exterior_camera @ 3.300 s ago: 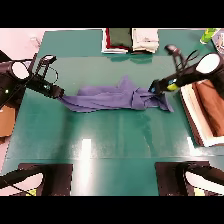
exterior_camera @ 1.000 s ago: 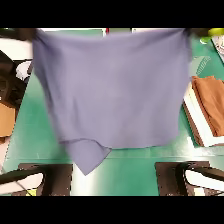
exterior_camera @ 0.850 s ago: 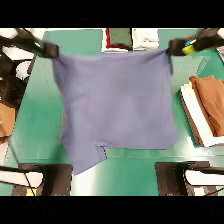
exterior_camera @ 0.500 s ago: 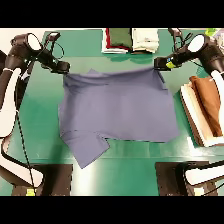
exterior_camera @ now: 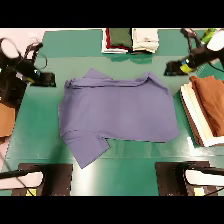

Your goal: Fold the shirts.

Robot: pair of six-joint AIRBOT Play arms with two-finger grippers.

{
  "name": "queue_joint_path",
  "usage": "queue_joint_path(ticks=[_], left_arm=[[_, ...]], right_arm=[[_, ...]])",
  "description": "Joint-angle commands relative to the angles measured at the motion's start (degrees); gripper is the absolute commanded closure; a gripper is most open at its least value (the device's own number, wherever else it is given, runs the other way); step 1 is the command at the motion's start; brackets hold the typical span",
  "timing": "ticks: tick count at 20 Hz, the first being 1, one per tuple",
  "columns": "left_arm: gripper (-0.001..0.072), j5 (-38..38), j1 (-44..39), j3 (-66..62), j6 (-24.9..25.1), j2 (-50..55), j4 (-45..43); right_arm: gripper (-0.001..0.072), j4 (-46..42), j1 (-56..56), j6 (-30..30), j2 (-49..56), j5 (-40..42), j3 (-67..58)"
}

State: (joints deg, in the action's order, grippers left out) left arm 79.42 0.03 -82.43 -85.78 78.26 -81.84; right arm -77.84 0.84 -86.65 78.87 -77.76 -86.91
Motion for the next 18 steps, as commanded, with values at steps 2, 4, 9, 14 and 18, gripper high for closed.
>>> queue_joint_path(ticks=[2,4,9,14,18], left_arm=[[0.0212,-6.88,0.31,25.31,-2.36,-16.28,0.42],[0.0212,-7.52,0.31,32.17,-2.49,-19.8,0.44],[0.0212,-8.17,0.31,35.98,-2.45,-20.85,1.22],[0.0211,-9.46,0.31,35.98,-2.43,-20.85,1.29],[0.0211,-9.49,0.31,35.98,-2.29,-20.85,1.29]], right_arm=[[0.0301,-3.32,-4.98,-0.87,-14.38,-3.76,22.64],[0.024,-3.23,-8.02,-2.29,-20.09,-3.21,33.24],[0.0115,-2.71,-13.2,-7.28,-27.1,-4.2,51.19],[0.0143,3.65,-13.18,-8.52,-27.69,1.6,57.92],[0.0184,5.92,-13.16,-8.9,-27.67,5.62,58.42]])
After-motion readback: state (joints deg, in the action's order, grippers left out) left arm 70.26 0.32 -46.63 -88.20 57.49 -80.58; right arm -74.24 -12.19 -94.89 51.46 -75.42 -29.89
